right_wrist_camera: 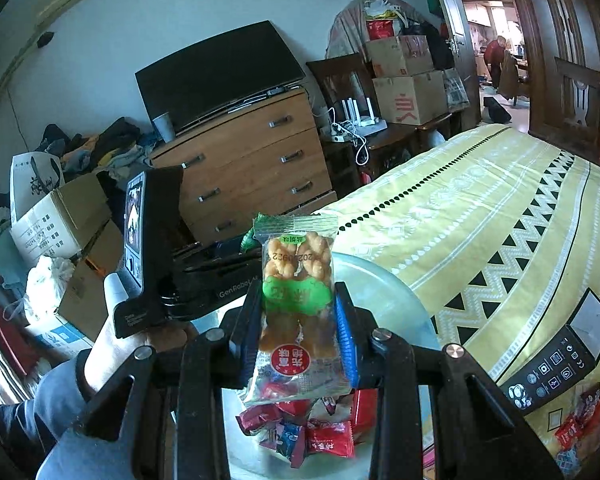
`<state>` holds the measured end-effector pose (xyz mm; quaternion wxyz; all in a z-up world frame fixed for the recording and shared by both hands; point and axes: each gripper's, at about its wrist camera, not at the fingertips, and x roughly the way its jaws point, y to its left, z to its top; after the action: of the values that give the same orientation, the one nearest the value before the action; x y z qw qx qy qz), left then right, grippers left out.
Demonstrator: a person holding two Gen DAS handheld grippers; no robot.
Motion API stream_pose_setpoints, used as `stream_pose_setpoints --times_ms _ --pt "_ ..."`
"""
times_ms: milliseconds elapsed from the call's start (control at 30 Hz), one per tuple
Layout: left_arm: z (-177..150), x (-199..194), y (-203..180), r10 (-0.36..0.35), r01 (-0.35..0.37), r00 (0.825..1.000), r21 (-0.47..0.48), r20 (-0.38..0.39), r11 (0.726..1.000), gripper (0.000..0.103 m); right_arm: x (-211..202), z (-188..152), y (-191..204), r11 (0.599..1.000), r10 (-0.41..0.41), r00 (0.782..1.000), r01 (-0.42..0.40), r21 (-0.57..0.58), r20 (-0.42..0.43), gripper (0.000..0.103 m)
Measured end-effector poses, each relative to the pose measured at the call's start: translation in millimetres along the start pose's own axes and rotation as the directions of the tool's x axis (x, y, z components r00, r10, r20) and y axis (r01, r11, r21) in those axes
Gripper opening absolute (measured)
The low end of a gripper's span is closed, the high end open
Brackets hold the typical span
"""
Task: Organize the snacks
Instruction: 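Carry the green packet and the clear peanut packet over the glass bowl, then open both tools to drop the two packets into the glass bowl, then move both tools back toward the snack pile on the bed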
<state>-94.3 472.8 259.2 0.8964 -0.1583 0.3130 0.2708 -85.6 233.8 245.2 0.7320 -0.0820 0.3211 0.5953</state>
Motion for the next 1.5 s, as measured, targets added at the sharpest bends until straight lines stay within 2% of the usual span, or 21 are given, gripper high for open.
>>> stream_pose_setpoints --times_ms 900,933,1000,1100,1233,1367,1500 --pt "-6.8 20.1 14.5 0.045 -0.045 0.998 -0.005 -0.047 0.999 0.049 16.7 -5.4 2.1 1.0 0.003 0.999 -0.003 -0.008 -0.041 0.038" --pt "-6.7 20.8 15.4 0.045 -0.045 0.998 -0.006 -0.051 0.999 0.051 18.0 -5.8 2.9 1.0 0.003 0.999 -0.003 -0.01 -0.042 0.039" --pt "-7.3 20.3 16.5 0.043 -0.044 0.998 -0.009 -0.054 0.999 0.068 19.7 -5.9 3.4 1.0 0.0 0.999 0.0 -0.012 -0.042 0.043" --pt "-7.1 17.5 18.0 0.05 -0.051 0.998 -0.013 -0.045 0.999 0.084 20.4 -7.4 3.0 1.0 0.001 0.999 -0.001 -0.008 -0.04 0.046" --pt "-7.4 15.3 18.5 0.055 -0.056 0.998 -0.021 -0.042 0.998 0.09 17.7 -9.1 3.3 1.0 0.003 0.999 -0.003 -0.005 -0.033 0.048" --pt "-8.7 3.4 13.9 0.05 -0.051 0.999 -0.02 -0.016 0.999 0.103 4.2 -18.0 4.2 1.0 0.009 1.0 -0.01 -0.013 -0.009 0.05" --pt "-12.5 -20.9 2.8 0.03 -0.03 0.999 0.001 0.033 1.0 0.103 -30.4 -44.6 0.5 1.0 0.01 0.999 -0.01 -0.01 0.043 0.052"
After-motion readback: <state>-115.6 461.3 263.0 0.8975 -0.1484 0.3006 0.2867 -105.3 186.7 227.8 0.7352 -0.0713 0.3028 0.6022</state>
